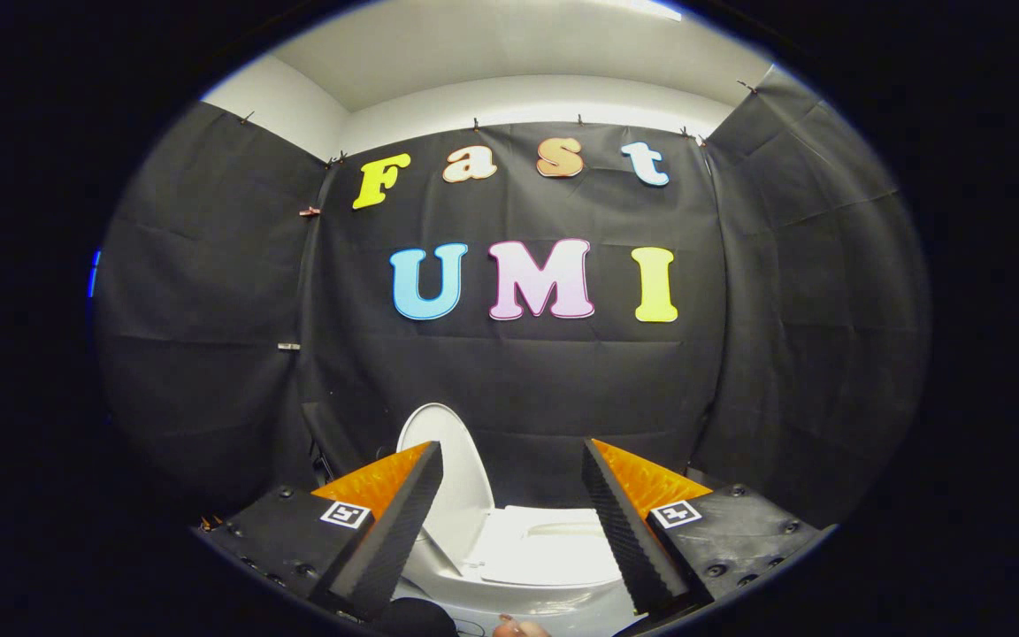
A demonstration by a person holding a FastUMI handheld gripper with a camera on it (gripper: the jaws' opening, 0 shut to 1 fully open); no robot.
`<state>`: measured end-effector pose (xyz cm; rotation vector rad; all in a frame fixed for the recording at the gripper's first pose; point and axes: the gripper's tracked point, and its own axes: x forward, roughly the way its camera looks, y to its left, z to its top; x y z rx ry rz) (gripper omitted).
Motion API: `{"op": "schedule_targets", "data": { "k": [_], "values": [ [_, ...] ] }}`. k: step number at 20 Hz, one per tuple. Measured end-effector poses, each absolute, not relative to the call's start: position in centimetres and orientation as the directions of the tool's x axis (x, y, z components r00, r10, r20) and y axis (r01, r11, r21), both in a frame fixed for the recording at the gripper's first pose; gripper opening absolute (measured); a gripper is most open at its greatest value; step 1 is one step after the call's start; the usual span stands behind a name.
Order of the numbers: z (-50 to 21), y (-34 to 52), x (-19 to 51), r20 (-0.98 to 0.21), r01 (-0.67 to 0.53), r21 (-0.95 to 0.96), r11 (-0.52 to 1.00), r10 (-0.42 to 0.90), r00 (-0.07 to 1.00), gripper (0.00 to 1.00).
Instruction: Open the toilet lid.
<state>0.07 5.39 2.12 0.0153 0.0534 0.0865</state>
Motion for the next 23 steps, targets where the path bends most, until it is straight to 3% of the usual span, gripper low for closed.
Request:
{"op": "schedule_targets", "data": {
  "k": [23],
  "values": [
    [2.4, 3.4, -0.3, -0.04, -0.068, 0.0, 0.998, 0.068, 0.997, 0.99]
  ]
}}
